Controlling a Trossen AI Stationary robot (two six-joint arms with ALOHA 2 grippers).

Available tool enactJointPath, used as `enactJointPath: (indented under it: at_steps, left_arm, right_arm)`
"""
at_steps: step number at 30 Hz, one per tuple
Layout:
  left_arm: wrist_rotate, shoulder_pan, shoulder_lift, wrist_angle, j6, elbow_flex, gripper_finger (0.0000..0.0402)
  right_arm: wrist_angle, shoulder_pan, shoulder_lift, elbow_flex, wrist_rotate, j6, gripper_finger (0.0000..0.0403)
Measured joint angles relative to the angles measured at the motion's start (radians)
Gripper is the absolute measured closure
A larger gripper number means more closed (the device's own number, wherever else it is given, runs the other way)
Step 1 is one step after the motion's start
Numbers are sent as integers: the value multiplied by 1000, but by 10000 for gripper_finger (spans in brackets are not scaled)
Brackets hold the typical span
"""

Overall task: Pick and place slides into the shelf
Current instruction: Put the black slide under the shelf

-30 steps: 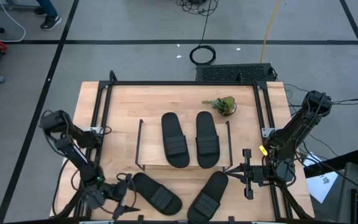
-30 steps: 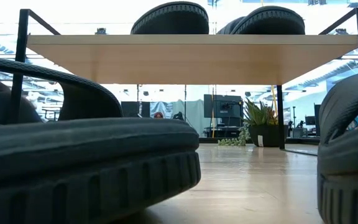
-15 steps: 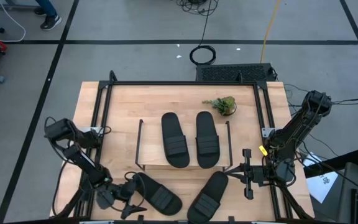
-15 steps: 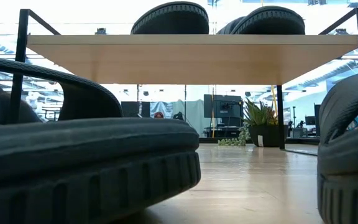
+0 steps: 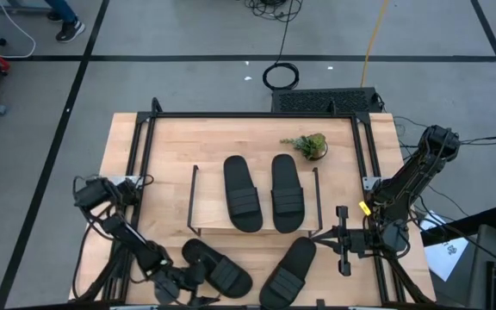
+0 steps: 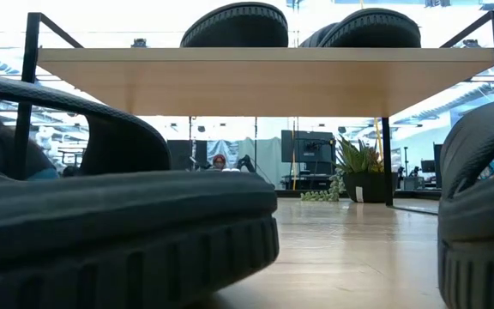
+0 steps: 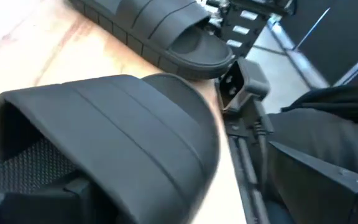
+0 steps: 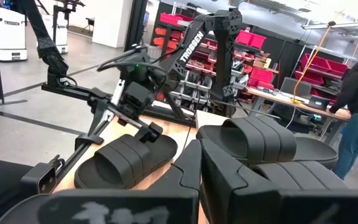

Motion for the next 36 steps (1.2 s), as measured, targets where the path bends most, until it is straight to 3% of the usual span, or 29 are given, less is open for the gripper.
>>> enactJointPath:
  at_steps: [4, 10, 12, 18, 27, 31, 36]
  left_arm:
    - [9, 1, 11, -15, 54, 13, 119]
    - [56, -1, 11, 3, 124, 15, 347]
    - [58, -1, 8, 5, 151, 16, 383]
    - [34, -6, -38, 4, 204, 14, 391]
    - [28, -15, -191, 23, 243, 14, 397]
    - [21, -6, -239, 29, 288, 32, 398]
    - [33, 19, -249, -43, 342, 117, 399]
  right_arm:
    - [0, 0, 0, 0, 0, -5, 401]
    - [-9, 0, 0, 0, -52, -63, 401]
    - [-7, 0, 0, 0, -107, -101, 401]
    - [3, 0, 7, 0, -182, -177, 401]
    - [97, -23, 94, 34, -366, -423, 401]
    - [70, -42, 176, 127, -360, -468, 390]
    - [-56, -61, 294, 306, -298, -482, 337]
